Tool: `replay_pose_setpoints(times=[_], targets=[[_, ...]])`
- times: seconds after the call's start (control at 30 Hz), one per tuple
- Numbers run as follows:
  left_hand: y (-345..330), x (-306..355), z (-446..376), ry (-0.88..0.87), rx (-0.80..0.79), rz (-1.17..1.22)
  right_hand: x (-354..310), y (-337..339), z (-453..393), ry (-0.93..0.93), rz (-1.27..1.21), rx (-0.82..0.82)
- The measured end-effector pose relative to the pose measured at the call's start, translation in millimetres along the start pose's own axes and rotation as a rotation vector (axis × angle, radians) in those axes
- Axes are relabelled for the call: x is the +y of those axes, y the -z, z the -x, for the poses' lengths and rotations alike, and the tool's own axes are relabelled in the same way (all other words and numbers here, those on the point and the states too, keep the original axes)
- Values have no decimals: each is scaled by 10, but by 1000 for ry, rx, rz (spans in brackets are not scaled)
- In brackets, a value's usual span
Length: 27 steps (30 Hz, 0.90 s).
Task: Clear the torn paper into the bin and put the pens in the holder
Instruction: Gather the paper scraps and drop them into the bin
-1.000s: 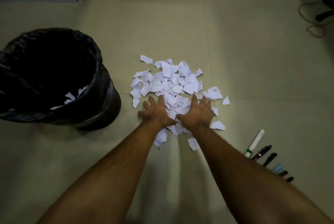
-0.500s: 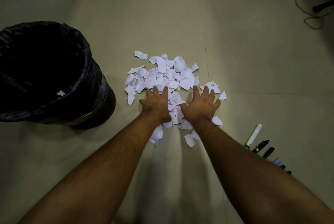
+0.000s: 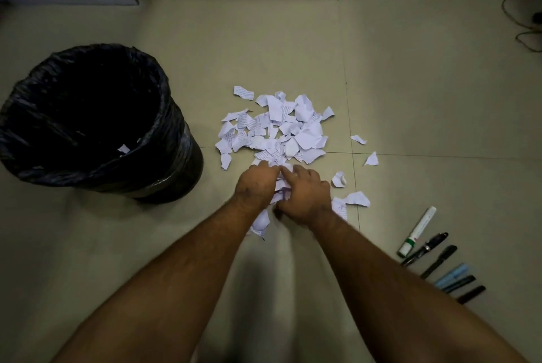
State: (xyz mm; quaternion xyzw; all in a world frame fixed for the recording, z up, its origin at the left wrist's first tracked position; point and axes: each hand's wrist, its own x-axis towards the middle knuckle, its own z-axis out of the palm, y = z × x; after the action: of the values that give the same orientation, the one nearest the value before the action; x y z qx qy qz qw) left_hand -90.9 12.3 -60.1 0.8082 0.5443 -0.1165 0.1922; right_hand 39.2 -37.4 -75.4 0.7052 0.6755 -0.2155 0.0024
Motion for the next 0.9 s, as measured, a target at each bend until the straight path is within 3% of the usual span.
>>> replay_pose_setpoints(times=[0.1,0.27,0.43,0.6,0.9], targets=[[-31,-25,0,55,-19,67,6,-53,28,3,67,25],[-33,-12,117,162,55,186,11,-152,27,-33,-95,81],[-51,-23,189,399,263,427,24,-177,20,-273,-558,278],[311,79,241,460,370,675,-224,163,10,-402,-892,353],[1570,-39,619,489,660,852,-1041,1244,-68,-232,-1146,451]])
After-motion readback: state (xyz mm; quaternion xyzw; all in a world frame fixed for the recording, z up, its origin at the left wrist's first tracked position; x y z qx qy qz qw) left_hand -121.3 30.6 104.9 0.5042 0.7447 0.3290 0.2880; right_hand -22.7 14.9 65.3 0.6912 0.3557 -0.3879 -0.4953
